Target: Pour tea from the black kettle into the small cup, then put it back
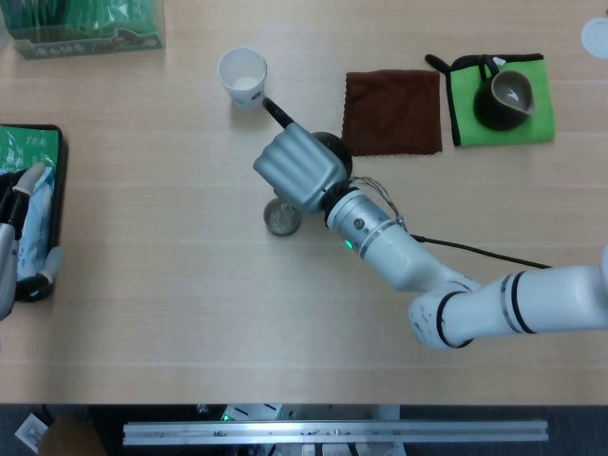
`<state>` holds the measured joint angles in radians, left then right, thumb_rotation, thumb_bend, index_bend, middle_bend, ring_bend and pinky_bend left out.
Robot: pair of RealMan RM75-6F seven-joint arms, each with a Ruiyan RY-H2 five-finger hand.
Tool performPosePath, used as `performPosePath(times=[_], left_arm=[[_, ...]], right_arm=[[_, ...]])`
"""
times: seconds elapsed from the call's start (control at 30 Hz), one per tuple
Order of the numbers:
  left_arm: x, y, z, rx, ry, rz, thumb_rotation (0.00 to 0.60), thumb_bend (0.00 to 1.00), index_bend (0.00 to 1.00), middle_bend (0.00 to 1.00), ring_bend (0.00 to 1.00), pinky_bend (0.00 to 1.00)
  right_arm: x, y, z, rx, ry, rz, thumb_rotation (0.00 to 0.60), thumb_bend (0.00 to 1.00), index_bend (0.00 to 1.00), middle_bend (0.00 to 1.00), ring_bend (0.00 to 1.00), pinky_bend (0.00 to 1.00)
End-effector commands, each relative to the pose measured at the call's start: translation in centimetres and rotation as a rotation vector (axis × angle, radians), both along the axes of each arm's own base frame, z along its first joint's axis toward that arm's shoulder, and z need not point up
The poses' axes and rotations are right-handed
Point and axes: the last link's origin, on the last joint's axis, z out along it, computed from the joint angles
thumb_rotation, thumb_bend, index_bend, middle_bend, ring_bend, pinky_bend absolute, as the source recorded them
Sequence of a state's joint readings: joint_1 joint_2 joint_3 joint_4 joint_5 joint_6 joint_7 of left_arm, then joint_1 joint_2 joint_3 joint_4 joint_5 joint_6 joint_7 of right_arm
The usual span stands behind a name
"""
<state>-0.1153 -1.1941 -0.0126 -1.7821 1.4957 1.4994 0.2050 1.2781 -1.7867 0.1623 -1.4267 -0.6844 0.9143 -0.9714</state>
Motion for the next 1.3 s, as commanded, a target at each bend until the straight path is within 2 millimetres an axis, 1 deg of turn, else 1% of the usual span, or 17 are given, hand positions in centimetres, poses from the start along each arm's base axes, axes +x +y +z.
performPosePath(times=[0.03, 0.5, 0.7, 0.97, 1.13, 1.3], left_arm=[[0.0, 0.0, 0.0, 0.000, 0.000, 0.000, 0.600, 0.27, 0.09, 0.17, 0.14, 0.20], [0.0, 0.1, 0.0, -0.001, -0.001, 0.003, 0.600, 0.27, 0.09, 0.17, 0.14, 0.20], [-0.1, 0.2, 0.0, -0.003, 0.002, 0.005, 0.600, 0.27, 0.09, 0.17, 0.14, 0.20], [0.1, 0.2, -0.1, -0.007, 0.004, 0.001, 0.600, 0.27, 0.09, 0.17, 0.14, 0.20], [0.2, 0.2, -0.2, -0.010, 0.004, -0.001, 0.600, 0.27, 0.09, 0.17, 0.14, 0.20], [0.3, 0.2, -0.2, -0.013, 0.008, -0.005, 0.600, 0.27, 0.09, 0.17, 0.14, 0.20]], right_arm=[[0.0, 0.0, 0.0, -0.001, 0.001, 0.000, 0.514, 0.39, 1.00, 0.91, 0.88, 0.02], [-0.1, 0.1, 0.0, -0.001, -0.015, -0.010, 0.514, 0.39, 1.00, 0.91, 0.88, 0.02], [-0.4, 0.2, 0.1, 0.009, -0.060, -0.039, 0.515, 0.39, 1.00, 0.91, 0.88, 0.02], [-1.5, 0.3, 0.3, 0.031, -0.142, -0.110, 0.520, 0.39, 1.00, 0.91, 0.88, 0.02], [-2.5, 0.7, 0.3, 0.058, -0.244, -0.181, 0.534, 0.39, 1.00, 0.91, 0.88, 0.02], [-3.3, 0.7, 0.9, 0.068, -0.324, -0.221, 0.536, 0.39, 1.00, 0.91, 0.87, 0.02]])
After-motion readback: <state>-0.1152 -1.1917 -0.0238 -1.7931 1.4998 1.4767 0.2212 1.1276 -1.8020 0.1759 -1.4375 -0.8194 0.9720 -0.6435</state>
